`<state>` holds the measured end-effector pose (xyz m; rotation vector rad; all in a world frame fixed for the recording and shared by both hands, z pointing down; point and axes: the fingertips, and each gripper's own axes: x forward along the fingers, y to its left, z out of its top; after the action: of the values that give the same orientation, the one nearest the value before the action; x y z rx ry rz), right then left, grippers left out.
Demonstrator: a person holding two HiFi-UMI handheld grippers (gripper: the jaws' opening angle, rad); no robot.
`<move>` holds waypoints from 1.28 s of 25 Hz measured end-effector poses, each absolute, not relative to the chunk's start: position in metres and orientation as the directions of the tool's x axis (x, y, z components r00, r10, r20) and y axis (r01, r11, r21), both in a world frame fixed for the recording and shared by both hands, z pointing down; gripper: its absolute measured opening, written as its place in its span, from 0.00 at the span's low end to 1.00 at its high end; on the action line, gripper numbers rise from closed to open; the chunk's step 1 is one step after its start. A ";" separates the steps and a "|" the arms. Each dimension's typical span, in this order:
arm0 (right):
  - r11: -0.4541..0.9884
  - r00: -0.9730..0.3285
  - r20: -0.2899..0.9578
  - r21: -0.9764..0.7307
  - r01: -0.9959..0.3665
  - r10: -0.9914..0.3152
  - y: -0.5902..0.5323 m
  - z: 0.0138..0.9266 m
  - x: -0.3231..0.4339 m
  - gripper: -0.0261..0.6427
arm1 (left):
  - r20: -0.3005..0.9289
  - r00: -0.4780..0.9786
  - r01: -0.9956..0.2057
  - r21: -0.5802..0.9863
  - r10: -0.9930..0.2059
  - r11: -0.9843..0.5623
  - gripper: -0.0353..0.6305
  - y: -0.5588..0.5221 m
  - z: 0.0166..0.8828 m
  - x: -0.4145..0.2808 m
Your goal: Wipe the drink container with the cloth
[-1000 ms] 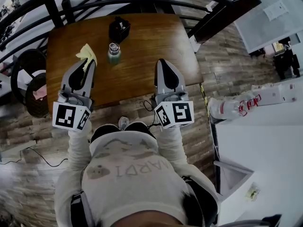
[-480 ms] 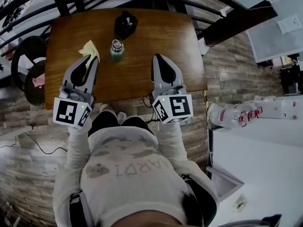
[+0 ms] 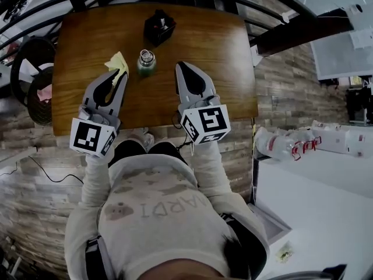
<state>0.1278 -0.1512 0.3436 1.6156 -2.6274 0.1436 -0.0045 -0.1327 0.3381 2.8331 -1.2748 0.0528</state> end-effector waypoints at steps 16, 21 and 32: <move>0.535 -0.546 0.303 -0.128 -0.835 -0.781 -0.216 0.435 0.084 0.06 | 0.183 0.670 -0.740 0.093 -0.719 -0.666 0.10 -0.165 0.416 -0.001; 0.544 -0.554 0.363 -0.138 -0.827 -0.750 -0.224 0.458 0.076 0.06 | 0.223 0.684 -0.727 0.130 -0.695 -0.674 0.10 -0.166 0.436 0.004; 0.548 -0.545 0.432 -0.132 -0.826 -0.718 -0.238 0.485 0.069 0.06 | 0.298 0.692 -0.716 0.167 -0.657 -0.678 0.10 -0.172 0.474 0.006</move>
<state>0.0691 -0.2383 0.4853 1.2729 -2.4599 0.4619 0.0058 -0.1716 0.4737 2.6341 -1.0922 0.3107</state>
